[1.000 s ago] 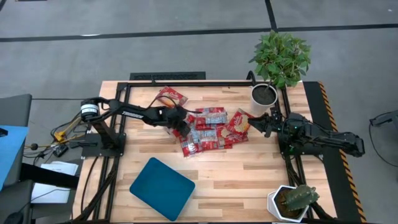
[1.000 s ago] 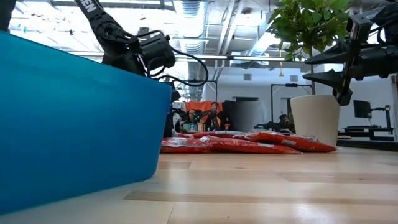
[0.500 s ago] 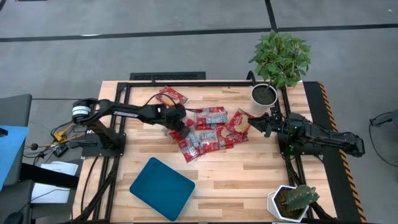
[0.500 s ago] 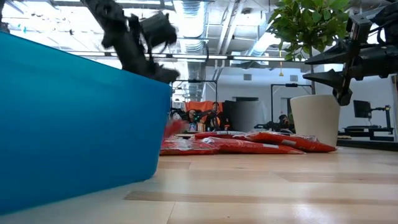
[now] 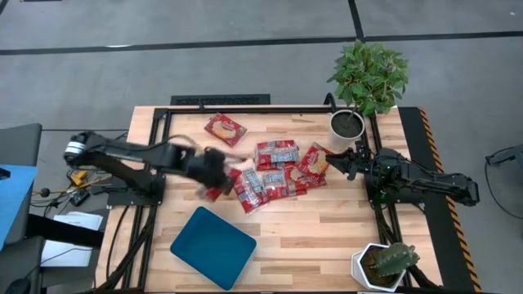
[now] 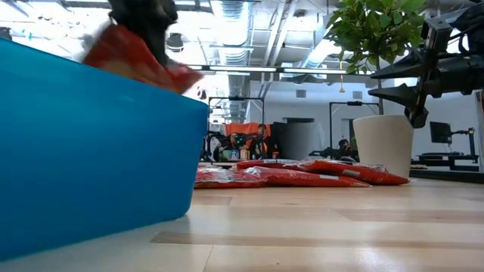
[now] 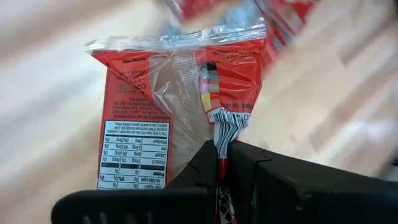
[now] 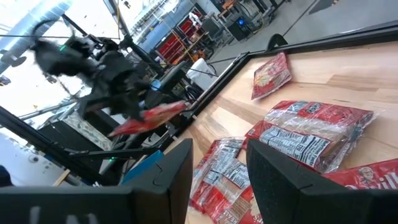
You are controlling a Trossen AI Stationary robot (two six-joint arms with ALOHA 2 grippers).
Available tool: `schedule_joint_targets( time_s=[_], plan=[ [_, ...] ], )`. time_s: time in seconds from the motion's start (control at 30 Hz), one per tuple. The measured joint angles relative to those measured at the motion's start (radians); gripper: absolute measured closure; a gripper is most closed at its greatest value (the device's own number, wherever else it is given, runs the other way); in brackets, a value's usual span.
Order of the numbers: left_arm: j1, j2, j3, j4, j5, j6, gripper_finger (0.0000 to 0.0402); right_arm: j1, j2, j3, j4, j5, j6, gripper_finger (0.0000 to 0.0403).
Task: Sort popcorn bags into baskets
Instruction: Put the red popcorn bag into the blue bin
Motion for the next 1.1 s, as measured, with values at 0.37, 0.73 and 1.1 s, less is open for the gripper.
schedule_joint_targets(
  time_s=[0.37,0.73,1.1],
  plan=[
    [-0.423,0.037,-0.001,-0.032,-0.102,-0.539,0.0401,0.0,0.0,0.0,0.0,0.0,-0.021,0.0231],
    [-0.539,0.237,-0.001,0.015,-0.133,-0.719,0.0401,0.0,0.0,0.0,0.0,-0.002,-0.02,0.0231],
    [-0.537,0.334,-0.002,-0.007,-0.137,-0.62,0.0398,0.0,0.0,0.0,0.0,-0.002,-0.02,0.0236]
  ],
)
